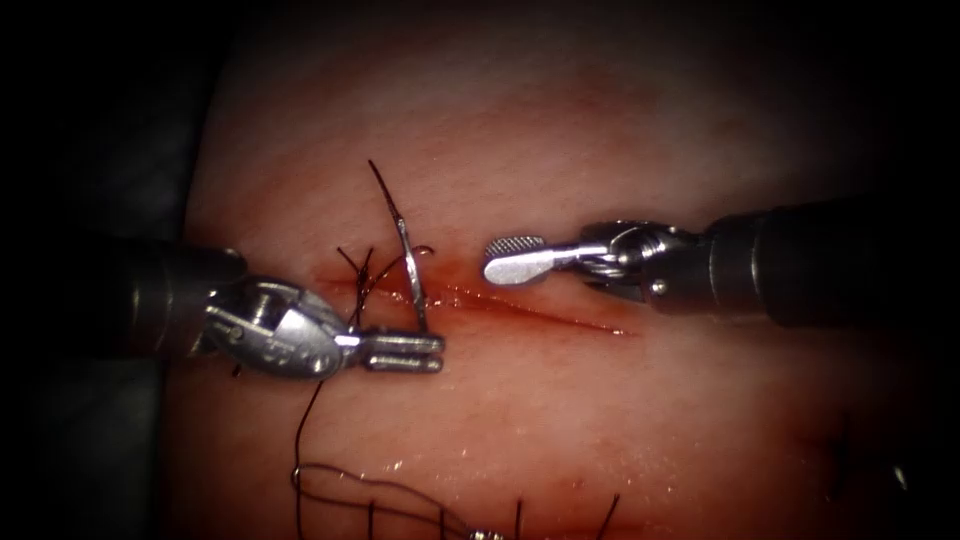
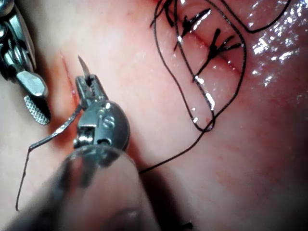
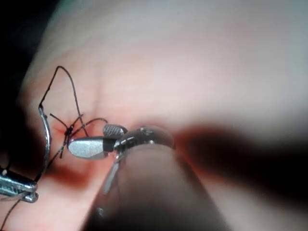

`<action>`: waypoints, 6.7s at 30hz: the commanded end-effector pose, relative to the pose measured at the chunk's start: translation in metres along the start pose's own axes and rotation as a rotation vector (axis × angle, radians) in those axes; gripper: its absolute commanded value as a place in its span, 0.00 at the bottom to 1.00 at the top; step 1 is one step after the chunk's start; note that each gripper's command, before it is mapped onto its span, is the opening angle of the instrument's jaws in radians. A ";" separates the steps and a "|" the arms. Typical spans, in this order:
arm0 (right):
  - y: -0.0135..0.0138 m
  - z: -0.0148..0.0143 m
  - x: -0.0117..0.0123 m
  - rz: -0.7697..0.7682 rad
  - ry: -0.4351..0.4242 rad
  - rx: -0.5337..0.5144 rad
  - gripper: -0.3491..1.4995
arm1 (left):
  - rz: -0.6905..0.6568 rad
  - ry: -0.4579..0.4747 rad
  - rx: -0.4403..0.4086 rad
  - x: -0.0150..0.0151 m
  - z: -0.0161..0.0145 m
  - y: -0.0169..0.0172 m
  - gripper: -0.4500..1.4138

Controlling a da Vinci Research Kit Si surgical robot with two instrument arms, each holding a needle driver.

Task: Wound Closure
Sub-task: Pass the needle back to the right hand, then open the wound with the left gripper, then with the right end-effector throw the needle through the bottom of the incision.

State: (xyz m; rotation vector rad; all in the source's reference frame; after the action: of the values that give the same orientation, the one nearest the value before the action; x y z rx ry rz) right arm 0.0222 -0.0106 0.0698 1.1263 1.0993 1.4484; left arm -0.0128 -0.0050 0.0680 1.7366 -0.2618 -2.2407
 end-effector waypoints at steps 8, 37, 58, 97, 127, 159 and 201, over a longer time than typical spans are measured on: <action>-0.0008 0.0029 -0.0014 0.030 -0.058 0.048 0.80 | 0.154 -0.073 -0.014 -0.0016 0.0013 0.0014 0.00; -0.0010 0.0074 -0.0030 0.047 -0.091 0.097 0.75 | 0.236 -0.081 -0.020 -0.0006 0.0013 0.0016 0.00; 0.0004 0.0054 -0.0009 0.027 0.031 -0.028 0.00 | -0.070 -0.047 0.022 0.0006 0.0004 0.0014 0.67; -0.0010 0.0015 -0.0010 -0.267 0.226 -0.012 0.00 | -0.611 -0.668 -0.235 -0.0147 0.0022 -0.0004 0.00; 0.0044 0.0062 0.0034 -0.828 0.379 -0.231 0.00 | -0.750 -0.834 -0.370 -0.0171 0.0028 0.0028 0.29; 0.0083 0.0082 -0.0018 -1.160 0.368 -0.357 0.00 | -0.778 -0.813 -0.338 -0.0157 0.0028 0.0031 0.28; 0.0091 0.0087 0.0014 -0.743 0.224 -0.248 0.00 | -0.695 -0.553 -0.001 -0.0053 0.0016 0.0067 0.11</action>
State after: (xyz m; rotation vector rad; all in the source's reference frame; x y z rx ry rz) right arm 0.0285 -0.0095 0.0799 0.3353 1.2687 1.0931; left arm -0.0118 -0.0092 0.0752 1.2801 0.2838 -3.1906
